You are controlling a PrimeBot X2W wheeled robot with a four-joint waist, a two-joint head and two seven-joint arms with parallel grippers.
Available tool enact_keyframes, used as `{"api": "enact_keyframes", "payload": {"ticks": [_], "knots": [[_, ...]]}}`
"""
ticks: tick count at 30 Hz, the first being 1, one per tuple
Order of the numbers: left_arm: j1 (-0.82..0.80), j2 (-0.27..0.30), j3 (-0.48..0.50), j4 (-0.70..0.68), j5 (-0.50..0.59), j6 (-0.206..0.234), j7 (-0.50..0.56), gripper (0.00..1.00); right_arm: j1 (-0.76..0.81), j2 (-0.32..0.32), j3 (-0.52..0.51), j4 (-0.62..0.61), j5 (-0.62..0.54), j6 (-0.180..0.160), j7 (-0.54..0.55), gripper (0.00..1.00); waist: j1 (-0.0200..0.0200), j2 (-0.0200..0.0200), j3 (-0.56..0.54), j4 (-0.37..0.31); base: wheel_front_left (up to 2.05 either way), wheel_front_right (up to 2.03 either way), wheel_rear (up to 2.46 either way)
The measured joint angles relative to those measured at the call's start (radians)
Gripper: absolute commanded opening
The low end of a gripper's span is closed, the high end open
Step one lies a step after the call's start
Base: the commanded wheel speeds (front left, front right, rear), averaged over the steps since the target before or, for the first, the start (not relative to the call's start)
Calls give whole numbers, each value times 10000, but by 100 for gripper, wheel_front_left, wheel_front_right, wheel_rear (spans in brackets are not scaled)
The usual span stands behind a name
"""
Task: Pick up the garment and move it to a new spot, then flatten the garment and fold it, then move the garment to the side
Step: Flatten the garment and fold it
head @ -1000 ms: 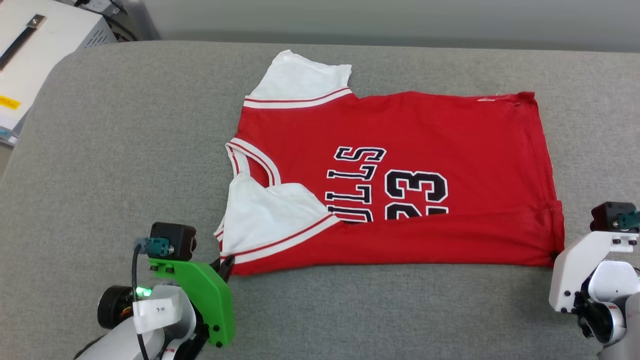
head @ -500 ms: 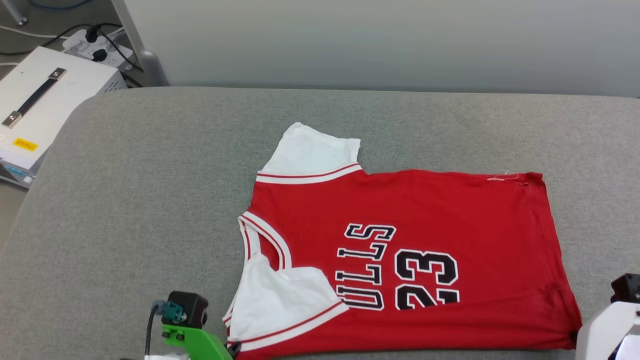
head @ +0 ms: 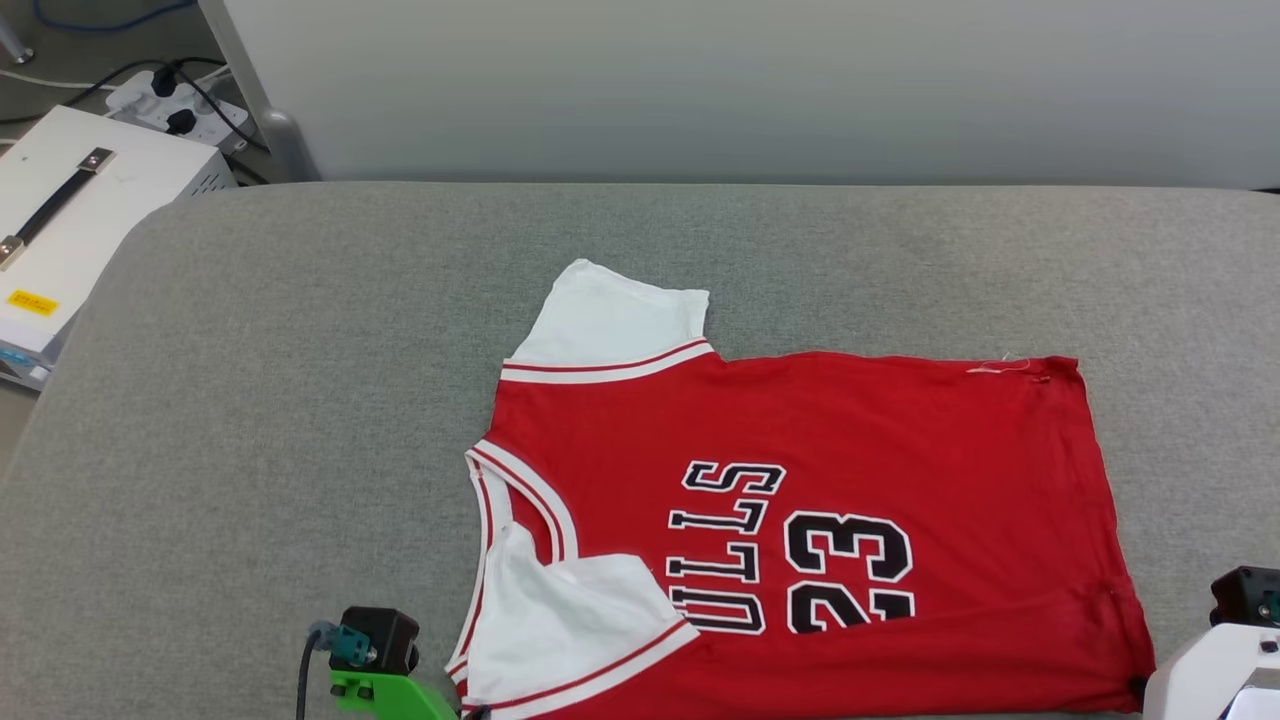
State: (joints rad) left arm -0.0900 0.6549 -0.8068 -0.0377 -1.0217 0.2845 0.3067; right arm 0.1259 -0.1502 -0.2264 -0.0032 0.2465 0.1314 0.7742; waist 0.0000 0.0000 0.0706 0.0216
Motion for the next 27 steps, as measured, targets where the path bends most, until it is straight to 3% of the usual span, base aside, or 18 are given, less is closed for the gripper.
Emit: {"api": "enact_keyframes", "payload": {"ticks": [1, 6, 11, 16, 21, 27], "knots": [[-18, -31, 0, 69, 38, -25, -117, 100, -1, -4, 10, 23, 50, 0, -144, 100, 0, 0, -39, -2, 0, 0, 0], [-132, -347, 263, 316, 320, -171, -1193, 100, -27, -280, 159, -46, 309, 0, -991, 100, 0, 0, -321, 15, 0, 0, 0], [-416, -792, 859, 430, 704, -345, -2999, 100, -193, -754, 533, -798, 349, 2, -2740, 100, 0, 0, -655, 59, 0, 0, 0], [-465, -1302, 1526, 569, 1197, -537, -5104, 100, -468, -529, 577, -1233, 203, 0, -4546, 100, 0, 0, -790, 61, 0, 0, 0], [-471, -1871, 2374, 514, 1860, -813, -5624, 100, -506, -182, 1041, -1436, 242, 0, -6249, 100, 0, 0, -695, 37, 0, 0, 0], [-247, -2698, 3891, -79, 3754, -1379, -5628, 100, -499, 134, 1216, -1235, 48, 0, -8121, 100, 0, 0, -534, 23, 0, 0, 0]]}}
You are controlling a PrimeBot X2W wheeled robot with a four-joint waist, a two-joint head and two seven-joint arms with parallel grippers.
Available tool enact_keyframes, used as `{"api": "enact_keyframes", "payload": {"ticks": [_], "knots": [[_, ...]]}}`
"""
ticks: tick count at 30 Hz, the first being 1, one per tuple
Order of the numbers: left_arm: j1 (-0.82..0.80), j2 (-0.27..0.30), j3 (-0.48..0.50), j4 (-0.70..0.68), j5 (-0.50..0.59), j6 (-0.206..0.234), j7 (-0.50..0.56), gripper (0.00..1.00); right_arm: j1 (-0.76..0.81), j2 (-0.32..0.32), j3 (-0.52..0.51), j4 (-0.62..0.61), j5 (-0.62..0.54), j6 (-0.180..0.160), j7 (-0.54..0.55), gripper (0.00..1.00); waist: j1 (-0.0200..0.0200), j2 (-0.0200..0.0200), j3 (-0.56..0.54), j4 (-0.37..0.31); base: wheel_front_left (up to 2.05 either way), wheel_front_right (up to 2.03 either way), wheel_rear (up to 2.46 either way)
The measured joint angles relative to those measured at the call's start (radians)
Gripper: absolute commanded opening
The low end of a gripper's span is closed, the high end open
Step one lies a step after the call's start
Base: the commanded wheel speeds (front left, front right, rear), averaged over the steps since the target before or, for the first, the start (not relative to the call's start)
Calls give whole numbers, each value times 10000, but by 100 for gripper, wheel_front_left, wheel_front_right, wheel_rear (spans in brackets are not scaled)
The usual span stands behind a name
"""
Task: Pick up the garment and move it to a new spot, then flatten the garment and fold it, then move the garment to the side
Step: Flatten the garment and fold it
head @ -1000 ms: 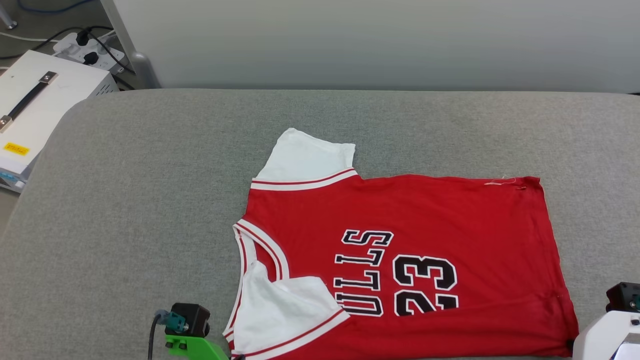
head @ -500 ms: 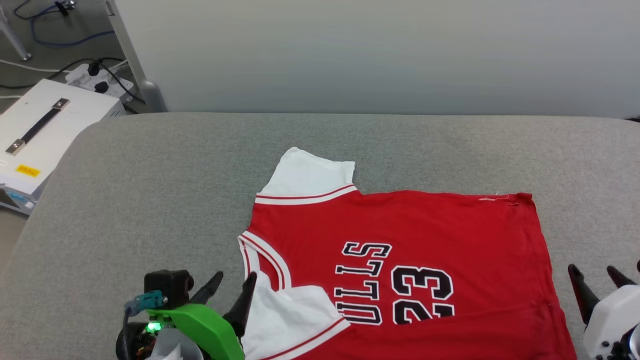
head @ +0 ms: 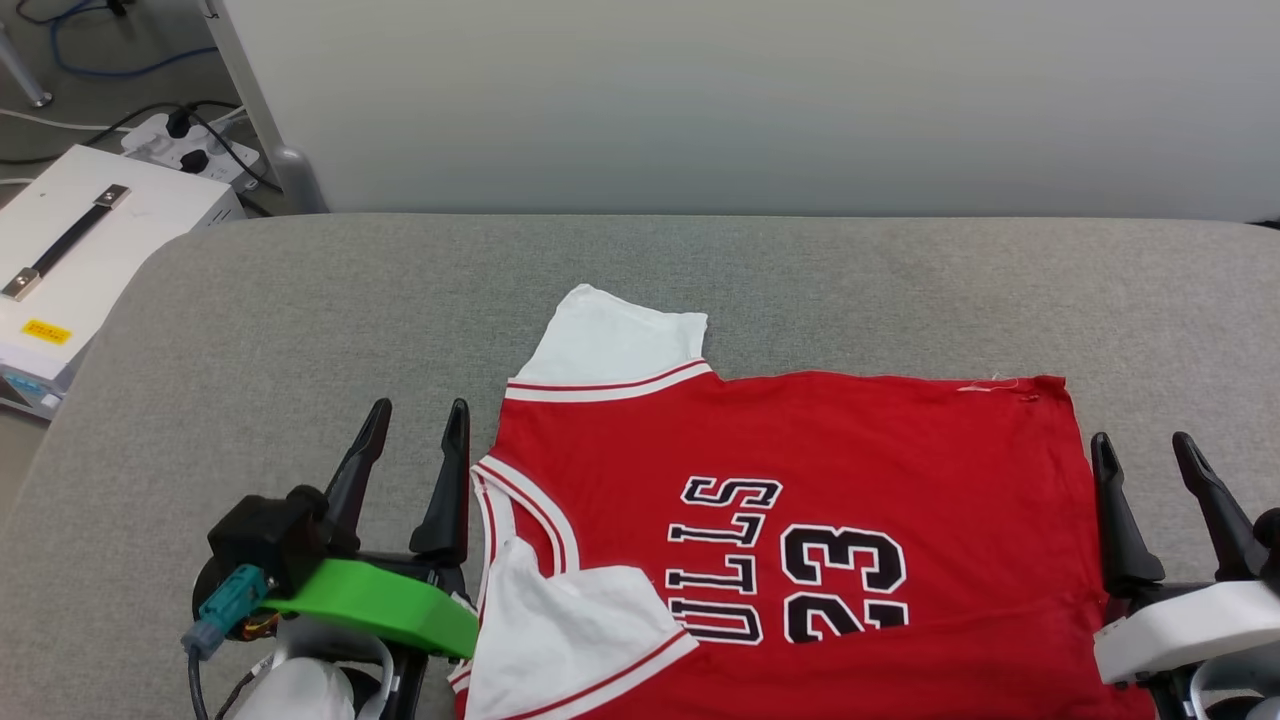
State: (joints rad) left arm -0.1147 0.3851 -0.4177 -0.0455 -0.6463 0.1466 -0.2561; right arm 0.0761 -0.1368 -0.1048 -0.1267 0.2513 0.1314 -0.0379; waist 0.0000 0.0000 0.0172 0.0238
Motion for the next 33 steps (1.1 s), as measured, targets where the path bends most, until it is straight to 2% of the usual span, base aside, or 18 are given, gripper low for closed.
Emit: {"api": "enact_keyframes", "payload": {"ticks": [3, 9, 20, 24, 26, 29, 33], "knots": [[385, -453, 571, -73, 767, -414, 2, 100, 0, 113, 107, 157, -79, 0, -573, 100, 0, 0, 16, -16, 0, 0, 0], [931, -1271, 1258, 276, 1854, -1195, 0, 100, 3, 104, 359, 453, -199, 0, -1020, 100, 0, 0, -24, -37, 0, 0, 0], [984, -2226, 2105, 863, 2821, -2075, 0, 100, -75, 115, 470, 663, -198, 0, -1179, 100, 0, 0, 155, -83, 0, 0, 0], [967, -2301, 2259, 1018, 2980, -2268, 0, 100, -112, 104, 554, 690, -190, 0, -1179, 100, 0, 0, 241, -132, 0, 0, 0], [679, -2240, 2002, 1505, 3026, -2451, 94, 100, -240, 86, 581, 652, -178, 0, -1168, 100, 0, 0, 468, -209, 0, 0, 0], [-136, -1983, 1716, 1774, 3032, -2552, 836, 100, -282, 79, 581, 502, -178, 0, -1099, 100, 0, 0, 742, -272, 0, 0, 0], [-1869, -1298, 1292, 1887, 2899, -2675, 2115, 100, -517, 42, 717, 301, -178, 0, -1074, 100, 0, 0, 1257, -398, 0, 0, 0]]}}
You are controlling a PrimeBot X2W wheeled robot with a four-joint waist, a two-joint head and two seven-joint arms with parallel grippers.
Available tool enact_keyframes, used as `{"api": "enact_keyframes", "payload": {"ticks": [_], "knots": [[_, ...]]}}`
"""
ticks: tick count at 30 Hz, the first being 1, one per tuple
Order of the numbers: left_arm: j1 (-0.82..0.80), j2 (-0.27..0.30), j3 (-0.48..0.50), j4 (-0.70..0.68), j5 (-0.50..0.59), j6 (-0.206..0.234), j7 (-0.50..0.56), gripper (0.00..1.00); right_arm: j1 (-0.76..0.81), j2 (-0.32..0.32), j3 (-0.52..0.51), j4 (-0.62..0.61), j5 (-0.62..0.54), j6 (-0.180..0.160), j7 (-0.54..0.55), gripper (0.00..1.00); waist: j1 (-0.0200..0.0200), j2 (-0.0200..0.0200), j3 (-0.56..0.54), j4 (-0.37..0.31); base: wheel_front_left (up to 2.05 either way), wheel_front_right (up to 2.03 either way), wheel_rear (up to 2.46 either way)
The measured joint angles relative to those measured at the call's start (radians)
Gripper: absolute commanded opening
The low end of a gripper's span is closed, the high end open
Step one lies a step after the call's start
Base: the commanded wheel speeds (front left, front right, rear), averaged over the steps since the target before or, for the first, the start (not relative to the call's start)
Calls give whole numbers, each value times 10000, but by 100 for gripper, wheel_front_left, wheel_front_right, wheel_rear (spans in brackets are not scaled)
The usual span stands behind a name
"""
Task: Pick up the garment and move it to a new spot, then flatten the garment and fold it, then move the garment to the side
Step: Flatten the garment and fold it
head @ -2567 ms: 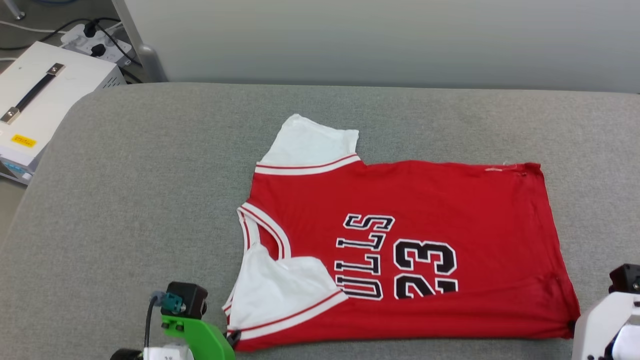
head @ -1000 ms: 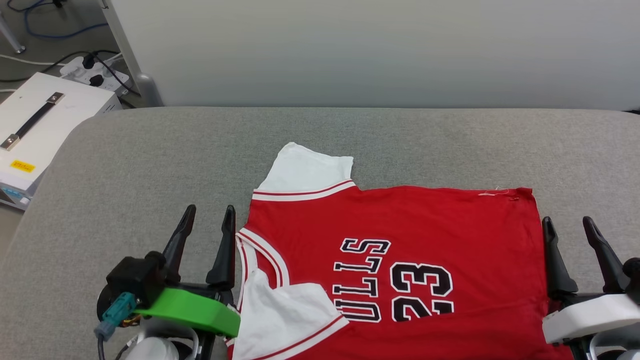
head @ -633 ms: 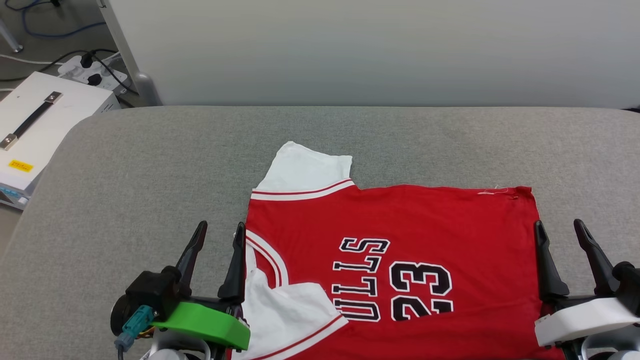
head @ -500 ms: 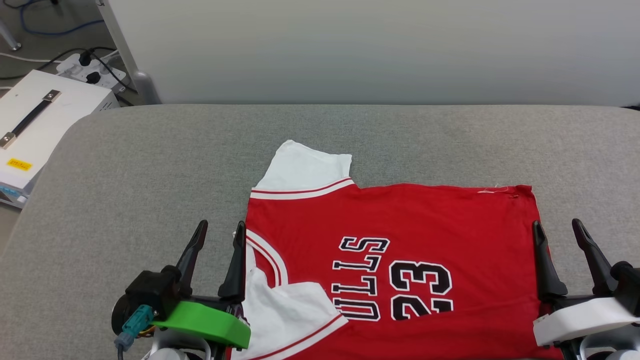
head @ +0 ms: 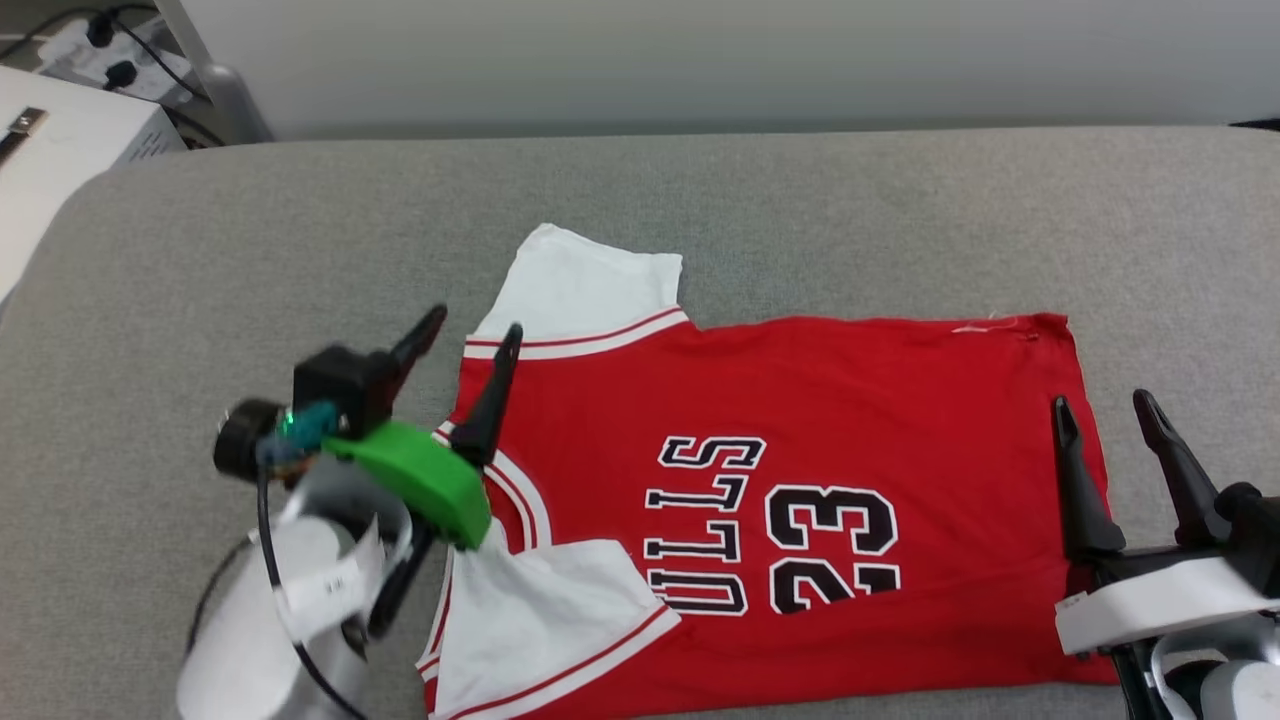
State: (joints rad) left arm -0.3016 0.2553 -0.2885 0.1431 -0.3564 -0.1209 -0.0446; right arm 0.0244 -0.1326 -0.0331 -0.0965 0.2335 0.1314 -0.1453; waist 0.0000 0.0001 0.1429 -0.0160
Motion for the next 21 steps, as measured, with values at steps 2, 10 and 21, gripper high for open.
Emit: {"api": "enact_keyframes", "payload": {"ticks": [2, 10, 21], "knots": [[-1065, 397, -180, 165, -424, -44, 965, 100, -184, -29, 192, -119, 8, 0, -13, 100, 0, 0, 320, -88, 0, 0, 0], [-4663, 2201, -1476, 1396, -2608, -71, 5461, 100, -969, 52, 761, -27, 201, 0, -261, 100, 3, 0, 1462, -674, 0, 0, 0], [-7879, 3475, -2968, 2909, -4541, -71, 9010, 100, -1729, 290, 1599, 880, 368, 0, -800, 100, 3, 0, 2890, -1768, 0, 0, 0]]}}
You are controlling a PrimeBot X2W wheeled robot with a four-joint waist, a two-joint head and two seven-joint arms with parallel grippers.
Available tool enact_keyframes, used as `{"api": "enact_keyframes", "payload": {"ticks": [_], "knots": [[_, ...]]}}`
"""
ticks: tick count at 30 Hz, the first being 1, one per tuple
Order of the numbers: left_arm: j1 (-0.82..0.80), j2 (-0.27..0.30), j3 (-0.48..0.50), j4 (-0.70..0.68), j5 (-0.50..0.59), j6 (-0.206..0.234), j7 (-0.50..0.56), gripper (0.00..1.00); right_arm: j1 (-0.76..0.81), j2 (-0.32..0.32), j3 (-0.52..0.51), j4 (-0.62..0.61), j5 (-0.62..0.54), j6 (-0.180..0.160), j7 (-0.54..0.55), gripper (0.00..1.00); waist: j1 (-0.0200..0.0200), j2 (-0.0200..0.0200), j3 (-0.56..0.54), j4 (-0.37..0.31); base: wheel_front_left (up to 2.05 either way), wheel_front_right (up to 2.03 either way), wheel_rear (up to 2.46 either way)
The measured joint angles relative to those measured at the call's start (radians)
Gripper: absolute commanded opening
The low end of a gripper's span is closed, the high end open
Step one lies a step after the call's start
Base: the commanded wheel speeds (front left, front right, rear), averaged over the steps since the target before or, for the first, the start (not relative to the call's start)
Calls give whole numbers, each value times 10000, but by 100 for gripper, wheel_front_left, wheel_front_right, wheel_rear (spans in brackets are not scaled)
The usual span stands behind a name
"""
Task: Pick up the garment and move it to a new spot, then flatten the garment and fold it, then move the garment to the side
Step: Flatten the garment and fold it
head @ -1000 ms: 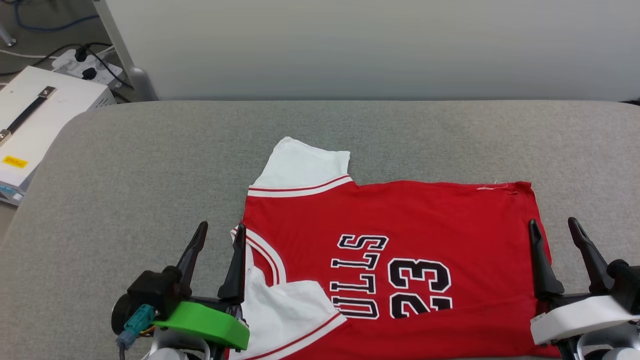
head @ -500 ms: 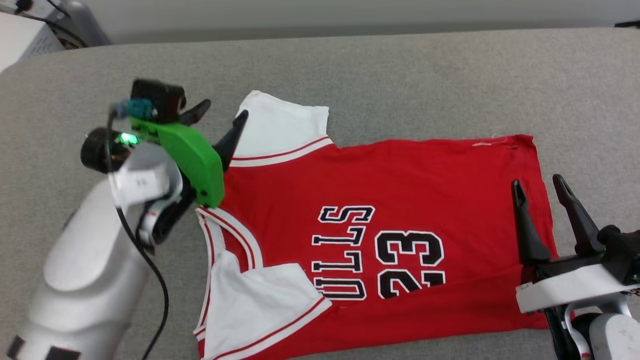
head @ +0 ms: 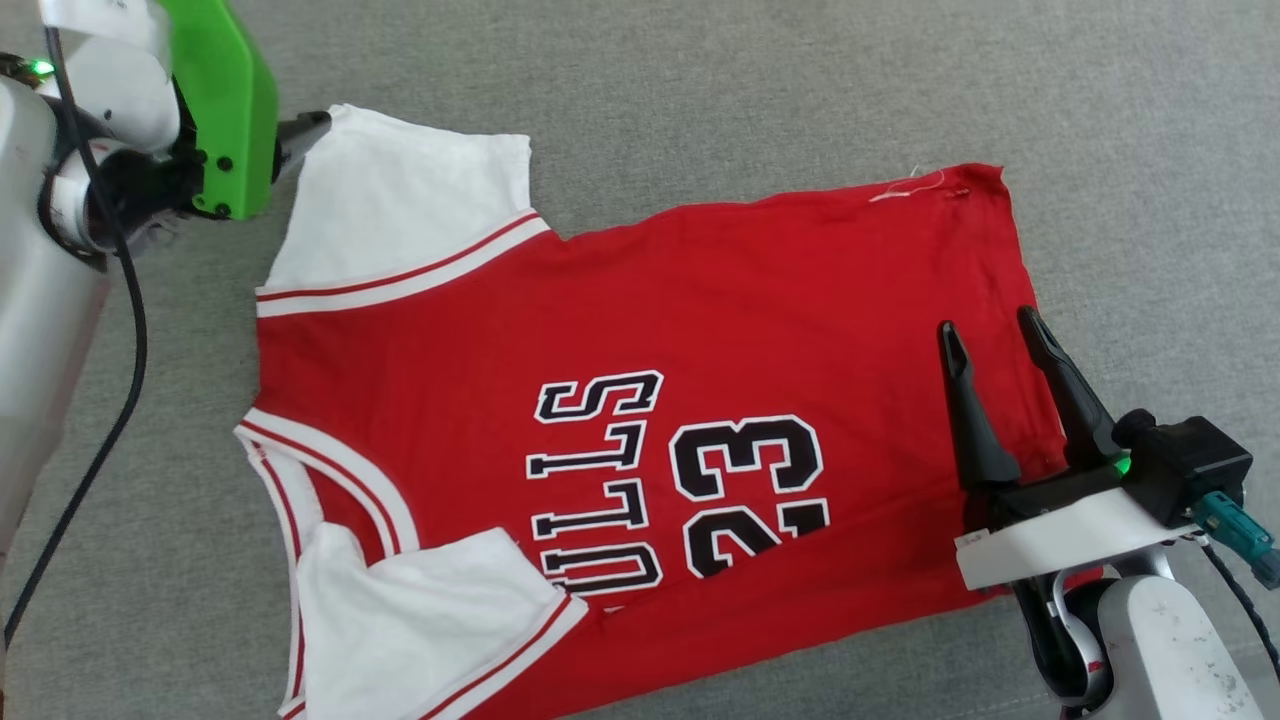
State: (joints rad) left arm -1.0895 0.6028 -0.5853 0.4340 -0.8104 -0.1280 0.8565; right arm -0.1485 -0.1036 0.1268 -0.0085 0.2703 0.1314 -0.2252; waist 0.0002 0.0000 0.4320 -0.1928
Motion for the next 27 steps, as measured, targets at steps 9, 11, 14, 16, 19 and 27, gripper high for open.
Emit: {"api": "enact_keyframes", "payload": {"ticks": [9, 11, 14, 16, 19, 27], "knots": [[-928, -136, 48, 2132, -456, 441, 594, 100, -496, 84, 345, 520, 75, 0, -232, 100, -1, 0, 966, -906, 0, 0, 0], [-1003, -104, 15, 2268, -383, 441, 579, 100, -513, 98, 347, 570, 75, 0, -259, 100, -1, 0, 1067, -1015, 0, 0, 0], [-1123, -54, 38, 2452, -385, 441, 516, 100, -568, 138, 359, 640, 75, 0, -263, 100, -1, 0, 1185, -1135, 0, 0, 0], [-1134, -29, 29, 2575, -387, 445, 550, 0, -581, 171, 364, 686, 75, 0, -272, 100, -1, 0, 1222, -1178, 0, 0, 0], [-1209, -21, 10, 2681, -447, 443, 871, 0, -584, 190, 359, 729, 73, 0, -274, 100, -2, 0, 1192, -1159, 0, 0, 0], [-1010, -203, -38, 2548, -537, 330, 282, 0, -593, 165, 320, 830, -36, 0, -274, 100, -2, 0, 950, -989, 0, 0, 0]]}}
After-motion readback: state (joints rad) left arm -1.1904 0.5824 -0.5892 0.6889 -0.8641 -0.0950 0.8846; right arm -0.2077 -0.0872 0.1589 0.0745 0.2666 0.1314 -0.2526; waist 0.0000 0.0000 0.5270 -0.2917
